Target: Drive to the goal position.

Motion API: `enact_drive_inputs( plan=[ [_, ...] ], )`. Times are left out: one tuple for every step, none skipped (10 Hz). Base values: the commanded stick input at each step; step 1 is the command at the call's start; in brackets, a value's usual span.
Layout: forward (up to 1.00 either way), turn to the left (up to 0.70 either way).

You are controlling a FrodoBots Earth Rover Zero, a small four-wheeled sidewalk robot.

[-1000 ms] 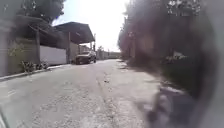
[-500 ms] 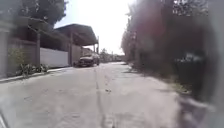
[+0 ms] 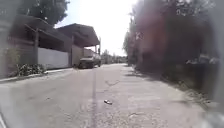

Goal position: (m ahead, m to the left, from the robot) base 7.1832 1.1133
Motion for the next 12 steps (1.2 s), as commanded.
enact_drive_inputs(
  plan=[
    [1.0, 0.04],
    [1.0, 0.04],
    [1.0, 0.04],
    [1.0, 0.04],
    [1.0, 0.04],
    [1.0, 0.04],
    [1.0, 0.04],
    [1.0, 0.04],
    [1.0, 0.04],
    [1.0, 0.04],
    [1.0, 0.04],
    [1.0, 0.04]
  ],
)
